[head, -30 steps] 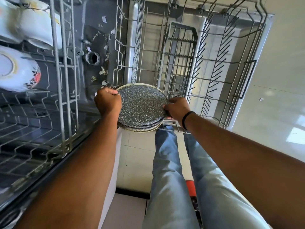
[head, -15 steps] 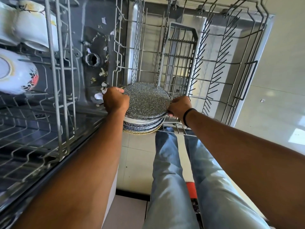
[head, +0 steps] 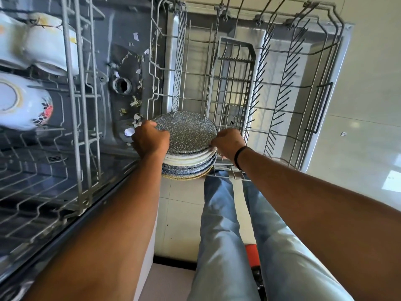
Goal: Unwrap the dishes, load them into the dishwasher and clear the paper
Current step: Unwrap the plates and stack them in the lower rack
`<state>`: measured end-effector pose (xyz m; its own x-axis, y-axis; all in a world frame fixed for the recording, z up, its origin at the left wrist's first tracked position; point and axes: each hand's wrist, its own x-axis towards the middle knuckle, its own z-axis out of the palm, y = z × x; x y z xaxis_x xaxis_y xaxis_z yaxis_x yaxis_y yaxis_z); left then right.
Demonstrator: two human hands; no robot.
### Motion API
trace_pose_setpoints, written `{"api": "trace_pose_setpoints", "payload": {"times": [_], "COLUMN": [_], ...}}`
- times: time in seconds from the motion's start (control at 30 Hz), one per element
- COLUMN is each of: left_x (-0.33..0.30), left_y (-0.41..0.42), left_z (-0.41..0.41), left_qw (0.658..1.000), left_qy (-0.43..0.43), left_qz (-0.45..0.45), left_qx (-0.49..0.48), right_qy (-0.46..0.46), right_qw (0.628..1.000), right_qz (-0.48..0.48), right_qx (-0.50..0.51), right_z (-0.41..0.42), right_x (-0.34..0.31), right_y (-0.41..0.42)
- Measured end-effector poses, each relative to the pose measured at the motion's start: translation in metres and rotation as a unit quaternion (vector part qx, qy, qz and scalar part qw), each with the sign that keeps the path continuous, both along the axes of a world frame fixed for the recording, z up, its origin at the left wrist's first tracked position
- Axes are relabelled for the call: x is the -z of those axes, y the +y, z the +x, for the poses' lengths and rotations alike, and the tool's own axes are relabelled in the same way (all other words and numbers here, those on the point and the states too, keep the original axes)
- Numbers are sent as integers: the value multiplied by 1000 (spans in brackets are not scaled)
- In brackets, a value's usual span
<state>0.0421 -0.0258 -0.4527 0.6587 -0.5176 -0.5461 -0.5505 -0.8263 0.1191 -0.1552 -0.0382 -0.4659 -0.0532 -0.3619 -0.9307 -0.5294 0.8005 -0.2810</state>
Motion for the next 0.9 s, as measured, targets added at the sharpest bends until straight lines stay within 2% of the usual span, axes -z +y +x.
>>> {"api": "trace_pose_setpoints", "payload": {"times": [0.1, 0.27, 0.47, 0.67, 0.77, 0.9], "left_x": [-3, -15, -69, -170, -230, -317], "left_y": [1, 2, 3, -17, -18, -7], "left_z": [-10, -31, -54, -74, -83, -93], "left_qw": [999, 992, 989, 953, 926, 905], "left_qy": [-20, -13, 40, 138, 216, 286], "left_qz": [3, -46, -112, -270, -300, -308], "left_qx": [37, 116, 88, -21, -73, -68], "right_qy": [3, 19, -43, -127, -162, -203], "right_qw": [999, 994, 984, 967, 959, 942], "right_qz": [-45, -107, -160, -204, -219, -229], "right_qx": [-14, -6, 59, 78, 85, 140], "right_z": [4, 15, 19, -1, -14, -30], "right_x": [-11, -29, -86, -216, -286, -372], "right_y": [-3, -9, -30, -69, -81, -88]}}
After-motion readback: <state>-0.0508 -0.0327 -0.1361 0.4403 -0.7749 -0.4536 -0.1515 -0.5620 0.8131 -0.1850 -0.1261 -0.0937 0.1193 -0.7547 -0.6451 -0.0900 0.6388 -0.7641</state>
